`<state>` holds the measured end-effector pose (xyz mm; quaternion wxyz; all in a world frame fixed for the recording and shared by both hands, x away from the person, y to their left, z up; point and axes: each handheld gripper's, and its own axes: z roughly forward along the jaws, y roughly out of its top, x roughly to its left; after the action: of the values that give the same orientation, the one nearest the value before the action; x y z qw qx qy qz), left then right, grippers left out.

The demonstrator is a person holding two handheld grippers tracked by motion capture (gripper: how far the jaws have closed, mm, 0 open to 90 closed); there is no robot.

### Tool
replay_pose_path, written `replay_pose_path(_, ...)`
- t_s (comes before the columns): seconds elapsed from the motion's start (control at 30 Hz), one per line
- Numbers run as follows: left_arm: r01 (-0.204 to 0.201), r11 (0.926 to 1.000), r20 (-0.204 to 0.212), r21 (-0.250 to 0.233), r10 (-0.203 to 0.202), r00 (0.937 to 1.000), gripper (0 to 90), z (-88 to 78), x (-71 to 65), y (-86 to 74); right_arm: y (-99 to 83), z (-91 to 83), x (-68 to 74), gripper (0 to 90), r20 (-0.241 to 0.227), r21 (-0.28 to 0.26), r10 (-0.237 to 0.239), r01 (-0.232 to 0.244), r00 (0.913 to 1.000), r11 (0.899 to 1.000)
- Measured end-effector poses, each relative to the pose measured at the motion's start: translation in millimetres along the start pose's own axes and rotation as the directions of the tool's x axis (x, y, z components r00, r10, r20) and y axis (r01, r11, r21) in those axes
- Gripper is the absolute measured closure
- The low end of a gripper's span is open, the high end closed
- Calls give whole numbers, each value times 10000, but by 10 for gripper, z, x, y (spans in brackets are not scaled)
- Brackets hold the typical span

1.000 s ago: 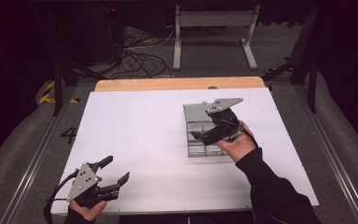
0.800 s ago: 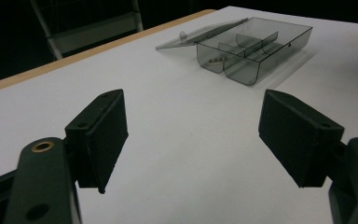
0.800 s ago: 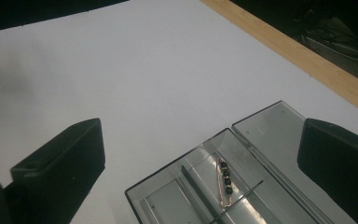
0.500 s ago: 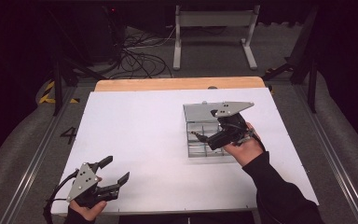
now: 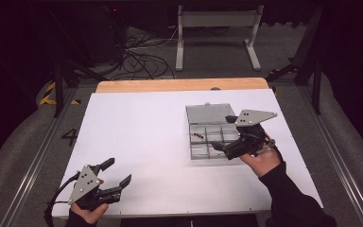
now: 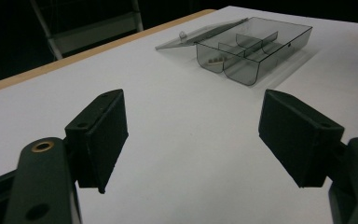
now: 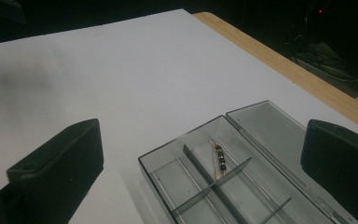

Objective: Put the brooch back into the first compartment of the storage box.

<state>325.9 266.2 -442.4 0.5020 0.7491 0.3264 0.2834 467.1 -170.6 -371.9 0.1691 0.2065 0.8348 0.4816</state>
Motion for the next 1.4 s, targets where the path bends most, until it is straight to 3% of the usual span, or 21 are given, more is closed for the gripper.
replay_pose_path(0.33,39,10000,0,5,-39,10000,244,3,-6,1,-223,-170,0,0,426,-74,161,-158,9990,9998)
replay_pose_path(0.73,-27,10000,-8,26,27,10000,244,4,-8,5,-506,-336,-48,0,567,-189,541,-532,9969,9984)
replay_pose_path(1.4,35,10000,-9,-11,-35,10000,244,4,-20,5,-1027,-449,-97,0,776,-198,1246,-1234,9892,9922)
